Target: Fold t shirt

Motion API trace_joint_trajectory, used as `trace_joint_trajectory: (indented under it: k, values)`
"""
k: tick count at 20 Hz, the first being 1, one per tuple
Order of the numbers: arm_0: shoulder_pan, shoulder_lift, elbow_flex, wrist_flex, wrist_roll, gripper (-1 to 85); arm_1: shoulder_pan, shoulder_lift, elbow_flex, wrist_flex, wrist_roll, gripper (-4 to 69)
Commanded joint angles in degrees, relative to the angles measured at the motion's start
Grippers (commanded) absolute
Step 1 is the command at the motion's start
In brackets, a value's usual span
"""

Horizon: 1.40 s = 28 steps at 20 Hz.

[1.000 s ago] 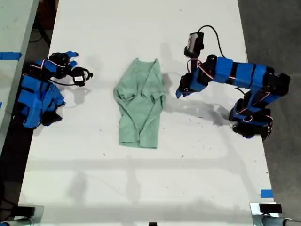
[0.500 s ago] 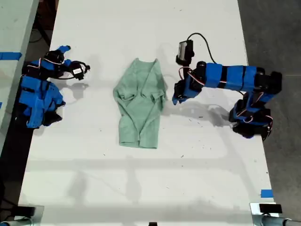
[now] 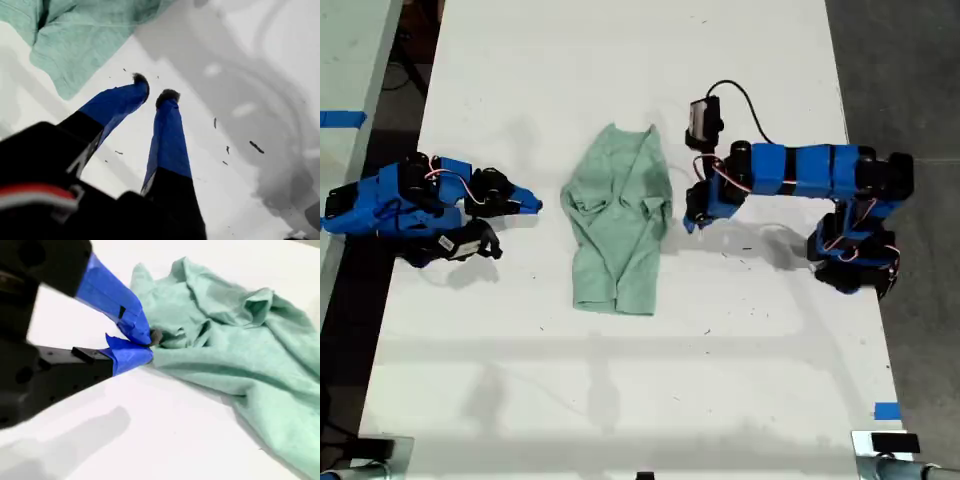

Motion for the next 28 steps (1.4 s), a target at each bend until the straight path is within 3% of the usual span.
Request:
trace_joint_trajectory:
  k: [1,3,4,6,10,12,14,21,25,26,28]
  values:
    - [6.42,-2.20,-3.16,-8.00,-1.76,2.2,-4.75,-10.28,-22.41,8.70,2.64,11.6]
    - [12.13,-15.38,-9.14,-11.51,-6.94,5.7,-8.35,-15.82,-30.67,9.40,5.19,12.3]
    - [14.50,-24.35,-13.62,-13.36,-8.17,7.4,-9.67,-15.91,-29.97,7.38,6.24,16.3]
    - [17.75,-44.74,-27.25,-15.29,-5.54,11.2,-11.60,-16.08,-29.27,5.54,7.91,19.2]
    - [18.72,-85.61,-61.35,-5.63,0.44,22.7,-13.62,-16.61,-27.42,4.04,10.37,21.6]
    - [19.07,-93.25,-66.53,-3.60,0.18,24.4,-15.03,-18.46,-26.98,2.64,11.34,29.2]
    - [19.16,-96.94,-67.06,-3.52,-1.49,25.0,-16.08,-21.18,-26.98,0.35,13.18,30.5]
    - [23.38,-110.13,-71.37,-3.43,-12.04,24.2,-18.19,-28.30,-27.07,-5.27,17.58,25.6]
    - [23.91,-125.95,-83.85,-3.60,-11.60,23.6,-18.63,-33.05,-27.07,-7.29,18.54,21.5]
    - [23.82,-129.29,-87.01,-3.60,-10.63,20.1,-18.81,-33.93,-27.07,-8.09,18.72,19.8]
    - [23.99,-134.21,-92.55,-3.16,-9.93,2.0,-19.25,-35.86,-26.98,-9.76,18.90,18.1]
